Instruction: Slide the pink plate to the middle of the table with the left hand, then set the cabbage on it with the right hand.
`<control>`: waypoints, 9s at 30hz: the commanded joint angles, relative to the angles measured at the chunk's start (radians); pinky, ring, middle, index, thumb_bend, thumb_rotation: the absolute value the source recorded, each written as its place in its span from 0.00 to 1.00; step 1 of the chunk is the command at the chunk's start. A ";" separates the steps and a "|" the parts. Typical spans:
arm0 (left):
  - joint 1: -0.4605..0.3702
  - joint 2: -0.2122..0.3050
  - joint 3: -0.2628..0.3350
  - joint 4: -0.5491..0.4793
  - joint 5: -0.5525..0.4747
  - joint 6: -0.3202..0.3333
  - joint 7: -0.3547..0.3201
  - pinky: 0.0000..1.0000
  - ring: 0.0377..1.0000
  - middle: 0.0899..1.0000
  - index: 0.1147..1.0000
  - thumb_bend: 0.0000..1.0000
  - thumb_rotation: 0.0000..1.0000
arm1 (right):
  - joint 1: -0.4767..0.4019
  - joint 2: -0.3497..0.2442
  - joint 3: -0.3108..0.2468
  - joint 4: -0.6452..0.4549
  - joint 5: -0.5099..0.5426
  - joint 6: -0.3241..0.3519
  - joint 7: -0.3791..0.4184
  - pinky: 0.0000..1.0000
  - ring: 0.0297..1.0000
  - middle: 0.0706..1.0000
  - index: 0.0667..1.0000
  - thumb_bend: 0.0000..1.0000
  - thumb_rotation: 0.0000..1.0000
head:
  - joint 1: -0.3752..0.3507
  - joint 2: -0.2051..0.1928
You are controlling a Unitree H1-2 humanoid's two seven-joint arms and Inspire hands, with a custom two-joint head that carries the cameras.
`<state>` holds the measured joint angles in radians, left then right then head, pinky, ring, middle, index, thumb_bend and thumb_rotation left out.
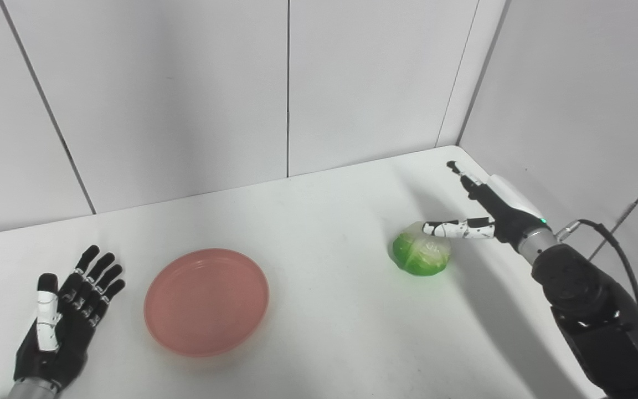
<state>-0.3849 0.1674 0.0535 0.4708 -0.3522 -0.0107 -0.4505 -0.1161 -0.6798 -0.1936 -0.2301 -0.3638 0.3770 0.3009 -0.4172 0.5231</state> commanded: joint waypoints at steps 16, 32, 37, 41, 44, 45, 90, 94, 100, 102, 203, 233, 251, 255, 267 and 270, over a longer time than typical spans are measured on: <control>0.038 0.030 -0.031 0.093 0.038 0.041 -0.001 0.98 0.97 0.97 0.97 0.88 0.96 | -0.019 -0.038 0.062 0.038 -0.030 -0.011 -0.014 0.87 0.95 0.97 0.98 1.00 0.62 | 0.007 0.012; 0.051 0.033 -0.036 0.045 0.034 0.072 0.014 0.98 0.97 0.97 0.96 0.89 0.96 | -0.041 -0.052 0.096 0.112 -0.033 -0.022 -0.002 0.85 0.94 0.97 0.99 1.00 0.60 | 0.008 0.027; 0.056 0.032 -0.033 0.033 0.025 0.085 0.018 0.98 0.97 0.97 0.96 0.88 0.96 | -0.068 -0.046 0.117 0.150 -0.008 -0.036 0.011 0.87 0.95 0.98 0.99 1.00 0.58 | 0.008 0.031; 0.058 0.032 -0.034 0.028 0.027 0.088 0.020 0.98 0.97 0.97 0.96 0.89 0.96 | -0.096 -0.035 0.141 0.174 0.000 -0.023 0.010 0.87 0.96 0.98 0.99 1.00 0.56 | 0.010 0.033; 0.058 0.032 -0.036 0.028 0.029 0.086 0.021 0.98 0.96 0.97 0.96 0.89 0.96 | -0.110 -0.027 0.152 0.190 0.001 -0.019 0.005 0.87 0.95 0.97 0.99 1.00 0.56 | 0.014 0.034; 0.057 0.032 -0.036 0.031 0.029 0.084 0.022 0.98 0.97 0.97 0.96 0.89 0.96 | -0.113 -0.024 0.155 0.193 0.003 -0.019 0.003 0.87 0.95 0.96 0.98 1.00 0.56 | 0.014 0.034; 0.079 0.009 -0.057 -0.025 0.057 0.102 0.064 0.98 0.97 0.97 0.97 0.89 0.98 | -0.154 0.003 0.175 0.217 -0.018 -0.153 -0.114 0.44 0.41 0.43 0.47 0.52 0.00 | 0.095 0.022; 0.083 -0.008 -0.067 -0.035 0.073 0.099 0.085 0.98 0.97 0.97 0.97 0.89 0.98 | -0.187 -0.016 0.180 0.174 -0.016 -0.130 -0.066 0.47 0.43 0.43 0.46 0.52 0.00 | 0.135 0.015; 0.094 -0.041 -0.089 -0.076 0.108 0.112 0.129 0.99 0.97 0.97 0.98 0.90 0.99 | -0.256 -0.029 0.206 0.105 -0.007 -0.096 0.023 0.47 0.43 0.43 0.46 0.52 0.00 | 0.206 0.004; 0.095 -0.054 -0.095 -0.085 0.116 0.117 0.146 0.99 0.97 0.97 0.98 0.89 1.00 | -0.283 -0.027 0.219 0.090 -0.006 -0.082 0.051 0.45 0.42 0.44 0.47 0.52 0.00 | 0.236 0.000; 0.065 -0.185 -0.210 -0.141 0.226 0.185 0.294 0.97 0.98 0.98 1.00 0.84 1.00 | -0.600 0.363 0.721 0.373 -0.330 -0.353 0.205 0.73 0.86 0.88 0.84 0.94 0.22 | 0.551 0.020; 0.078 -0.168 -0.202 -0.135 0.213 0.167 0.273 0.94 0.98 0.99 1.00 0.81 1.00 | -0.651 0.350 0.574 0.173 -0.247 -0.224 0.371 0.73 0.87 0.91 0.94 1.00 0.31 | 0.521 -0.011; 0.063 -0.159 -0.182 -0.090 0.207 0.157 0.262 0.99 0.97 0.98 1.00 0.85 1.00 | -0.524 0.355 0.367 0.186 -0.111 -0.166 0.193 0.88 0.98 1.00 1.00 0.99 0.88 | 0.506 -0.019; 0.066 -0.160 -0.172 -0.091 0.205 0.149 0.264 1.00 0.98 0.99 1.00 0.85 1.00 | -0.427 0.409 0.279 0.192 -0.029 -0.158 0.093 0.94 1.00 1.00 1.00 0.85 0.99 | 0.507 -0.016; 0.084 -0.185 -0.151 -0.115 0.250 0.058 0.334 1.00 1.00 1.00 1.00 0.83 1.00 | -0.313 0.574 0.086 0.378 0.298 -0.343 -0.119 1.00 1.00 1.00 1.00 0.76 1.00 | 0.514 -0.028; 0.089 -0.198 -0.139 -0.122 0.252 0.042 0.360 1.00 1.00 1.00 1.00 0.81 1.00 | -0.299 0.584 0.076 0.412 0.342 -0.400 -0.137 1.00 1.00 1.00 1.00 0.65 1.00 | 0.518 -0.032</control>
<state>-0.3331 -0.0215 -0.0848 0.3261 -0.1254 0.0009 -0.1041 -0.4044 -0.1013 -0.1095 0.1958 -0.0526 0.0547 0.1799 0.0997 0.4893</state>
